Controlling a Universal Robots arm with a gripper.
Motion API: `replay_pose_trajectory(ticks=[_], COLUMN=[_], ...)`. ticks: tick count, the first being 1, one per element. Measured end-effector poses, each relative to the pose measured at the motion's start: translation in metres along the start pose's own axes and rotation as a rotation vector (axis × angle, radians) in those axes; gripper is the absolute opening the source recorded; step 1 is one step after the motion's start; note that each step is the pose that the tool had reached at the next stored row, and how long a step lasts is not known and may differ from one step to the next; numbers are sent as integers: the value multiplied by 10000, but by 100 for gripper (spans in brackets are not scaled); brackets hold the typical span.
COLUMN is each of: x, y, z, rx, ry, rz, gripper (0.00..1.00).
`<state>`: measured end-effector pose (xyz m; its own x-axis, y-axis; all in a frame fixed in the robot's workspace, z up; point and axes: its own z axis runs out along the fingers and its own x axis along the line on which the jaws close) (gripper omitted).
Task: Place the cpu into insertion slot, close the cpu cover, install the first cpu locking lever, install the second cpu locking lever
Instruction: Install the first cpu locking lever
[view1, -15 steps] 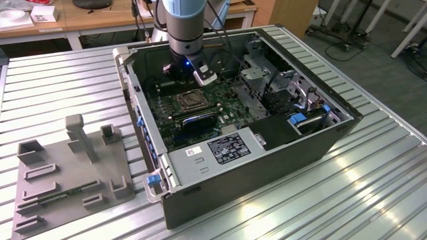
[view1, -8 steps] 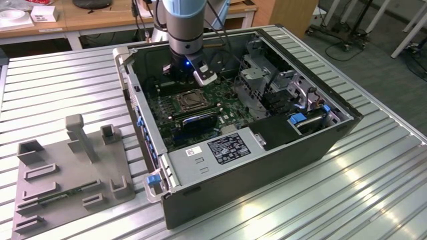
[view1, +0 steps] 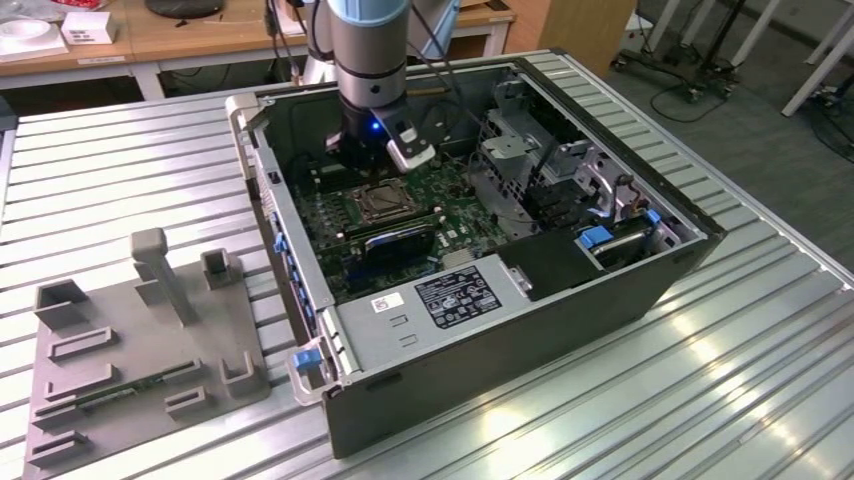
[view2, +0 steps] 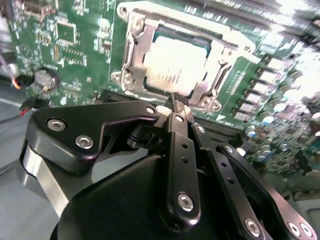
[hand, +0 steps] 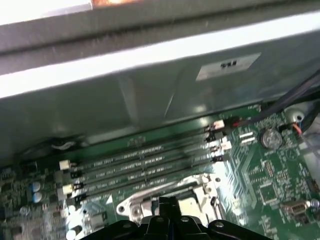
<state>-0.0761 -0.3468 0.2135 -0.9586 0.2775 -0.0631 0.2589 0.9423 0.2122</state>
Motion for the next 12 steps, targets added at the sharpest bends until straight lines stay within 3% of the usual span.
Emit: replay_pose_trajectory(ticks=[2,12], x=[0,-14], y=[0,4], z=[0,2], rx=[188,204], ry=[10,7], rz=[-12,-14], gripper=[11,11])
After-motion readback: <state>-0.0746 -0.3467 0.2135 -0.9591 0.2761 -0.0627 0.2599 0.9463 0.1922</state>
